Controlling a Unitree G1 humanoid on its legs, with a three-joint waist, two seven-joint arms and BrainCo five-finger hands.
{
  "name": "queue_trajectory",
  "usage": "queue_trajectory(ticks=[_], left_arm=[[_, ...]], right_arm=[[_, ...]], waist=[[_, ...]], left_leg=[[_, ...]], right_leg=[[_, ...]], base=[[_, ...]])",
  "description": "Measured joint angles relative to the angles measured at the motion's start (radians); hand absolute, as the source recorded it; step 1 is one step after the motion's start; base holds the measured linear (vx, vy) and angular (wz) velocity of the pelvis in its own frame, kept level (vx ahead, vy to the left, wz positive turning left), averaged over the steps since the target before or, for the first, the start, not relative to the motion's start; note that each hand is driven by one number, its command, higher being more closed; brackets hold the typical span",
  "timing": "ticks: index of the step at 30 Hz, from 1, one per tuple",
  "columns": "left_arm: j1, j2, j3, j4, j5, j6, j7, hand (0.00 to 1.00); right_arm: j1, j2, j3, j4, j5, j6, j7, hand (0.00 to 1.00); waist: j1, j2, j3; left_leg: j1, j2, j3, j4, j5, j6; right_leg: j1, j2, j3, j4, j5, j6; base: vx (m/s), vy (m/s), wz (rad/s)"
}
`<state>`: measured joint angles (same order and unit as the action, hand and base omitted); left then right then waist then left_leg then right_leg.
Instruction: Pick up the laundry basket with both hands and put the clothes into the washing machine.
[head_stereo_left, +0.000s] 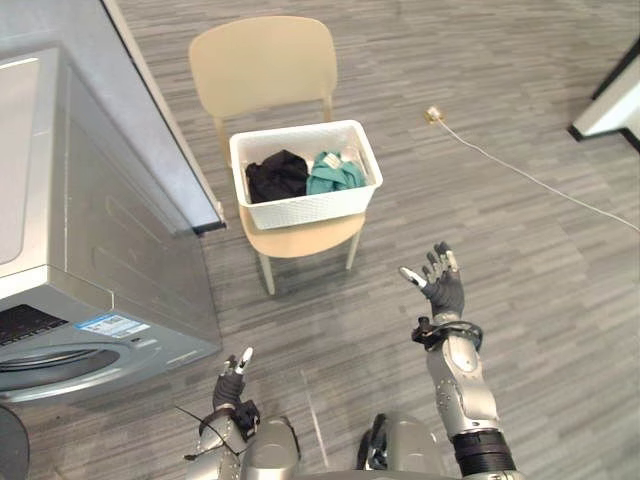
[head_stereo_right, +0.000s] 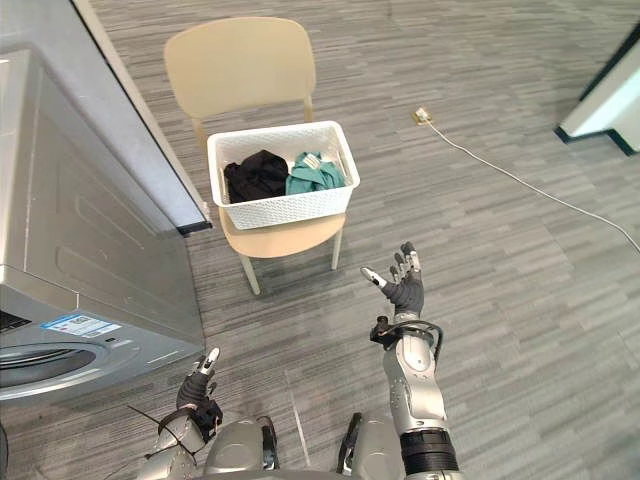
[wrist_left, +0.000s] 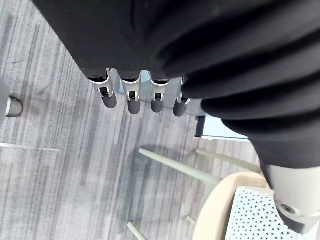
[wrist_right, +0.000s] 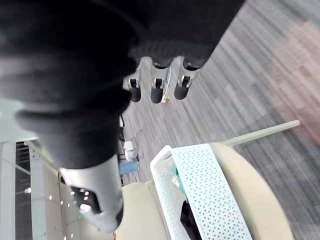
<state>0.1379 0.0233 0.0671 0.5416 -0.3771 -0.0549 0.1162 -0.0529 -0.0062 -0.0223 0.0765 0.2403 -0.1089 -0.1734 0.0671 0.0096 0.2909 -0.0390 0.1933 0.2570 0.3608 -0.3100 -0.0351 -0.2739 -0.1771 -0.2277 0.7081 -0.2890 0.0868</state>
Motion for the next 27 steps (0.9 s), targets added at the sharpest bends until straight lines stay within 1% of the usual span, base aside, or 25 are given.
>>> queue_trajectory(ticks=[1, 2, 3, 4, 5, 6, 7, 8, 9, 10, 11, 12, 13, 14, 15, 16, 17, 18, 19, 20, 21, 22, 23, 24, 27], left_arm=[[-0.006, -0.001, -0.007, 0.001, 0.001, 0.000, 0.000, 0.00], [-0.014, 0.001, -0.029, 0.005, 0.006, 0.000, -0.002, 0.00], [-0.020, 0.000, -0.035, 0.021, 0.020, 0.001, -0.002, 0.00], [-0.019, 0.002, -0.035, 0.035, 0.029, 0.002, -0.001, 0.00], [-0.009, 0.016, -0.035, 0.050, 0.037, 0.002, -0.001, 0.00], [-0.002, 0.007, -0.028, 0.070, 0.038, 0.007, 0.001, 0.00], [0.003, -0.003, -0.026, 0.066, 0.038, 0.006, -0.001, 0.00], [0.021, -0.021, -0.030, 0.066, 0.038, 0.005, -0.002, 0.00], [0.031, -0.030, -0.028, 0.066, 0.038, 0.005, -0.003, 0.00], [0.037, -0.041, -0.017, 0.066, 0.037, 0.005, -0.003, 0.00], [0.035, -0.044, -0.012, 0.067, 0.036, 0.006, -0.003, 0.00], [0.035, -0.045, -0.012, 0.067, 0.035, 0.006, -0.004, 0.00], [0.036, -0.050, -0.005, 0.067, 0.035, 0.007, -0.005, 0.00], [0.039, -0.052, -0.001, 0.067, 0.035, 0.007, -0.005, 0.00], [0.044, -0.052, 0.015, 0.065, 0.036, 0.006, -0.007, 0.00], [0.046, -0.050, 0.016, 0.064, 0.036, 0.007, -0.007, 0.00], [0.047, -0.050, 0.015, 0.049, 0.036, 0.005, -0.008, 0.00], [0.043, -0.049, 0.016, 0.042, 0.037, 0.002, -0.009, 0.00], [0.037, -0.049, 0.016, 0.041, 0.038, 0.001, -0.009, 0.00], [0.035, -0.049, 0.016, 0.041, 0.038, 0.001, -0.010, 0.00], [0.031, -0.051, 0.015, 0.043, 0.041, 0.001, -0.014, 0.00], [0.032, -0.051, 0.015, 0.043, 0.045, 0.001, -0.017, 0.00], [0.038, -0.048, 0.013, 0.045, 0.046, 0.001, -0.022, 0.00], [0.038, -0.037, 0.012, 0.049, 0.046, 0.001, -0.024, 0.00], [0.046, -0.014, 0.003, 0.048, 0.046, 0.001, -0.028, 0.00]], right_arm=[[0.000, -0.010, -0.005, -0.011, -0.011, 0.001, -0.001, 0.00], [0.000, -0.029, -0.023, -0.030, -0.029, 0.002, -0.002, 0.00], [-0.004, -0.041, -0.039, -0.031, -0.057, 0.004, -0.010, 0.00], [-0.004, -0.044, -0.043, -0.032, -0.068, 0.006, -0.020, 0.00], [-0.003, -0.035, -0.041, -0.033, -0.087, 0.008, -0.030, 0.00], [-0.013, -0.053, -0.037, -0.034, -0.094, 0.014, -0.034, 0.00], [-0.019, -0.063, -0.035, -0.039, -0.094, 0.016, -0.035, 0.00], [-0.025, -0.065, -0.038, -0.070, -0.096, 0.019, -0.037, 0.00], [-0.026, -0.065, -0.040, -0.095, -0.096, 0.019, -0.038, 0.00], [-0.020, -0.068, -0.039, -0.121, -0.097, 0.017, -0.036, 0.00], [-0.014, -0.067, -0.041, -0.142, -0.097, 0.016, -0.035, 0.00], [-0.012, -0.067, -0.042, -0.142, -0.099, 0.015, -0.035, 0.00], [0.001, -0.066, -0.043, -0.141, -0.123, 0.017, -0.036, 0.00], [0.011, -0.061, -0.042, -0.141, -0.139, 0.019, -0.037, 0.00], [0.011, -0.057, -0.038, -0.141, -0.164, 0.021, -0.038, 0.00], [0.010, -0.058, -0.038, -0.142, -0.176, 0.018, -0.038, 0.00], [0.002, -0.062, -0.040, -0.142, -0.193, 0.018, -0.039, 0.00], [-0.013, -0.064, -0.052, -0.142, -0.222, 0.018, -0.040, 0.00], [-0.025, -0.065, -0.065, -0.141, -0.243, 0.018, -0.042, 0.00], [-0.035, -0.070, -0.074, -0.141, -0.255, 0.019, -0.042, 0.00], [-0.051, -0.086, -0.083, -0.135, -0.278, 0.020, -0.045, 0.00], [-0.066, -0.099, -0.082, -0.123, -0.289, 0.020, -0.045, 0.00], [-0.103, -0.128, -0.077, -0.086, -0.307, 0.023, -0.046, 0.00], [-0.139, -0.138, -0.080, -0.046, -0.335, 0.032, -0.046, 0.00], [-0.267, -0.177, -0.044, 0.072, -0.401, 0.049, -0.042, 0.00]], waist=[[-0.002, 0.002, -0.001], [-0.005, 0.013, 0.000], [-0.002, 0.013, 0.000], [-0.002, 0.009, -0.002], [-0.001, -0.012, -0.006], [0.002, 0.029, -0.005], [0.002, 0.039, -0.011], [0.002, 0.054, -0.019], [-0.001, 0.067, -0.028], [-0.001, 0.073, -0.033], [-0.005, 0.068, -0.033], [-0.008, 0.064, -0.032], [-0.002, 0.053, -0.030], [0.004, 0.051, -0.028], [0.006, 0.046, -0.024], [0.004, 0.044, -0.023], [0.006, 0.039, -0.021], [0.010, 0.041, -0.023], [0.009, 0.040, -0.023], [0.007, 0.033, -0.022], [0.004, 0.032, -0.022], [0.005, 0.033, -0.023], [0.011, 0.043, -0.027], [0.028, 0.028, -0.027], [0.060, 0.020, -0.026]], left_leg=[[0.003, 0.003, -0.024, -0.017, 0.008, -0.012], [0.007, 0.013, -0.068, -0.039, 0.021, -0.035], [0.023, 0.021, -0.099, -0.057, 0.031, -0.052], [0.033, 0.022, -0.112, -0.059, 0.034, -0.058], [0.061, 0.015, -0.123, -0.060, 0.045, -0.088], [0.080, 0.062, -0.148, -0.075, 0.068, -0.129], [0.072, 0.083, -0.149, -0.080, 0.092, -0.148], [0.067, 0.102, -0.153, -0.081, 0.122, -0.174], [0.067, 0.135, -0.148, -0.077, 0.134, -0.167], [0.068, 0.165, -0.162, -0.069, 0.144, -0.170], [0.044, 0.196, -0.187, -0.026, 0.162, -0.151], [0.022, 0.207, -0.200, 0.009, 0.174, -0.134], [-0.041, 0.231, -0.203, 0.126, 0.225, -0.053], [-0.069, 0.253, -0.185, 0.198, 0.272, 0.018], [-0.108, 0.266, -0.151, 0.284, 0.265, 0.027], [-0.125, 0.257, -0.126, 0.320, 0.254, 0.033], [-0.150, 0.232, -0.083, 0.348, 0.214, 0.027], [-0.163, 0.198, -0.053, 0.332, 0.181, 0.031], [-0.167, 0.176, -0.050, 0.300, 0.170, 0.031], [-0.162, 0.155, -0.055, 0.250, 0.160, 0.014], [-0.159, 0.121, -0.061, 0.157, 0.150, -0.011], [-0.155, 0.101, -0.062, 0.096, 0.152, -0.016], [-0.129, 0.073, -0.066, -0.027, 0.185, -0.076], [-0.104, 0.059, -0.063, -0.053, 0.189, -0.090], [-0.106, 0.037, -0.067, -0.002, 0.179, -0.072]], right_leg=[[-0.022, -0.002, 0.020, -0.036, 0.001, 0.000], [-0.059, -0.013, 0.065, -0.123, 0.016, 0.012], [-0.087, -0.038, 0.105, -0.212, 0.065, 0.036], [-0.093, -0.051, 0.124, -0.267, 0.106, 0.040], [-0.073, -0.083, 0.133, -0.381, 0.270, 0.036], [-0.059, -0.051, 0.109, -0.322, 0.300, 0.050], [-0.060, -0.034, 0.102, -0.308, 0.281, 0.032], [-0.060, -0.008, 0.084, -0.280, 0.236, 0.014], [-0.059, 0.012, 0.060, -0.258, 0.206, 0.000], [-0.055, 0.030, 0.031, -0.241, 0.173, -0.016], [-0.046, 0.056, -0.004, -0.221, 0.135, -0.032], [-0.036, 0.058, -0.021, -0.219, 0.123, -0.041], [0.007, 0.065, -0.058, -0.230, 0.107, -0.056], [0.052, 0.070, -0.075, -0.256, 0.102, -0.065], [0.114, 0.070, -0.104, -0.288, 0.099, -0.077], [0.138, 0.069, -0.118, -0.303, 0.098, -0.079], [0.167, 0.067, -0.135, -0.323, 0.099, -0.080], [0.173, 0.059, -0.148, -0.331, 0.099, -0.080], [0.173, 0.049, -0.156, -0.335, 0.099, -0.080], [0.171, 0.035, -0.163, -0.345, 0.101, -0.076], [0.171, 0.021, -0.172, -0.363, 0.111, -0.059], [0.171, 0.014, -0.174, -0.369, 0.117, -0.050], [0.170, 0.008, -0.178, -0.373, 0.129, -0.030], [0.174, 0.002, -0.169, -0.394, 0.146, -0.011], [0.232, -0.004, -0.157, -0.481, 0.200, 0.003]], base=[[0.24, -0.242, 0.98], [0.28, -0.303, 1.05], [0.35, -0.392, 1.06], [0.36, -0.424, 0.96], [0.39, -0.478, 0.76], [0.34, -0.466, 0.63], [0.28, -0.514, 0.36], [0.17, -0.383, 0.18], [0.18, -0.374, 0.16], [0.17, -0.324, 0.27], [0.16, -0.330, 0.39], [0.18, -0.391, 0.68], [0.12, -0.267, 0.65], [0.19, -0.286, 0.75], [0.17, -0.182, 0.59], [0.17, -0.140, 0.62], [0.11, -0.057, 0.47], [0.12, -0.029, 0.42], [0.12, 0.009, 0.36], [0.10, 0.063, 0.49], [0.08, 0.094, 0.43], [0.08, 0.160, 0.34], [0.09, 0.187, 0.12], [0.09, 0.177, 0.04], [0.06, 0.195, 0.02]])
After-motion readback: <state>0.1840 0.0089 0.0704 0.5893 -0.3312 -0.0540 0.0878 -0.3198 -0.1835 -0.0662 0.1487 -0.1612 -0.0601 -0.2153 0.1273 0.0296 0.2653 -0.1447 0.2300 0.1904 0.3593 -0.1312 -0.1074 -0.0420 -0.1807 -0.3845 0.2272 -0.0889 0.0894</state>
